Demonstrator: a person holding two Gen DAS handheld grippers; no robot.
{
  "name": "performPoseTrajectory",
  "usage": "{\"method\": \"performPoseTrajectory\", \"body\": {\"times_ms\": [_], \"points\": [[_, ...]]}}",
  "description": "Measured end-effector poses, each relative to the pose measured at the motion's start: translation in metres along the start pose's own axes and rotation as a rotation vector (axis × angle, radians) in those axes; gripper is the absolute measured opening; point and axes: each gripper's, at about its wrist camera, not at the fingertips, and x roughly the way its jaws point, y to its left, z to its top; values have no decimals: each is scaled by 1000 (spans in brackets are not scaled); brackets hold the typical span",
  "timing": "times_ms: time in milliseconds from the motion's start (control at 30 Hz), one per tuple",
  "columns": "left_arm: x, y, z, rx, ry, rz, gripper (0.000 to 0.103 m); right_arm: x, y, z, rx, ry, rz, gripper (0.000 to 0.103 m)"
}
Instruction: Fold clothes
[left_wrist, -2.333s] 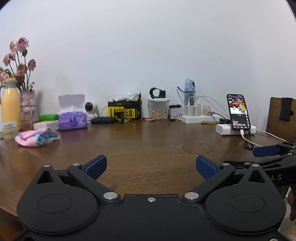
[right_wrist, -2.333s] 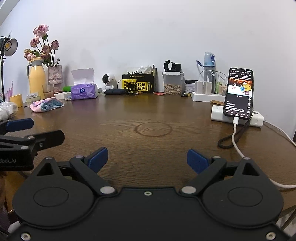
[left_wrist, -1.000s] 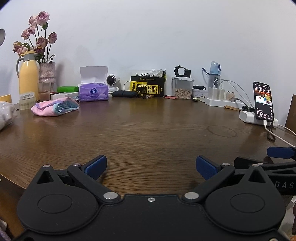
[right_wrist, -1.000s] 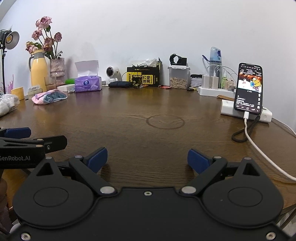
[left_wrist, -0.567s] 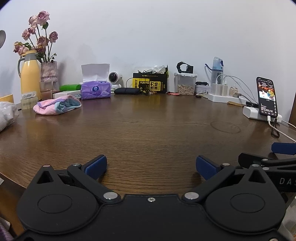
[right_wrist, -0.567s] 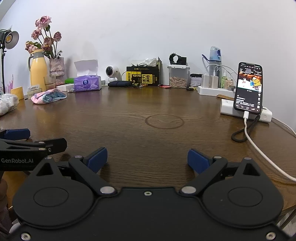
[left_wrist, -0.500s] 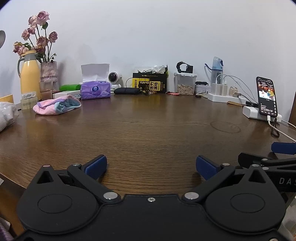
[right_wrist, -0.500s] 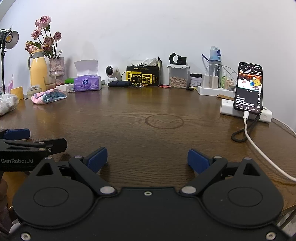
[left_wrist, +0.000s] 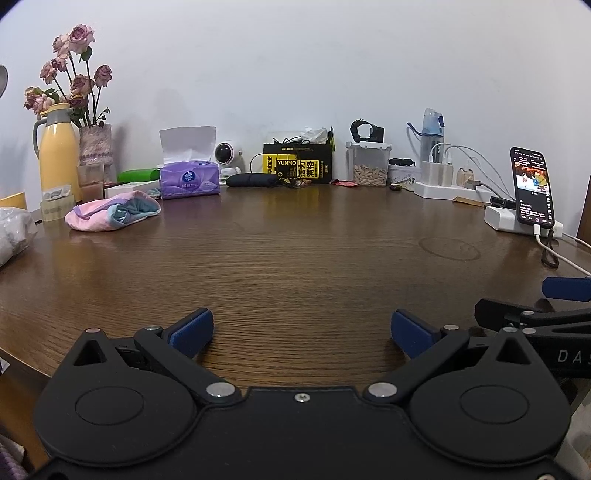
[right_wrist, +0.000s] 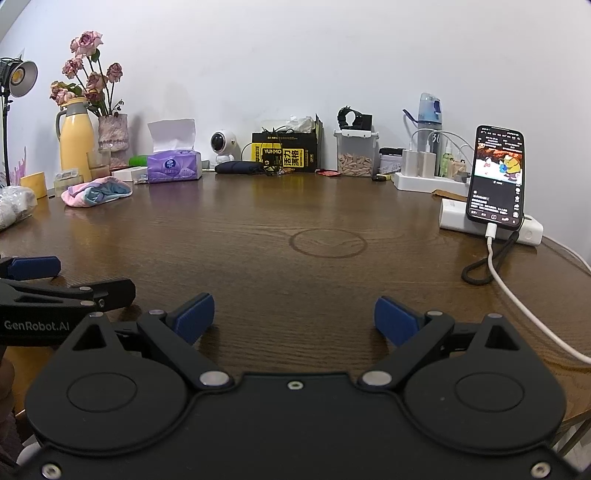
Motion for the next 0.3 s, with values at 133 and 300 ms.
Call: {"method": "performPoseTrajectory", "body": {"times_ms": [133,300], "points": [[0,0,0,1,0,-1,103,0,1,0,-1,-2,-1,97],[1,0,0,2,0,-3,103,0,1,-1,1,3,1,97]]}}
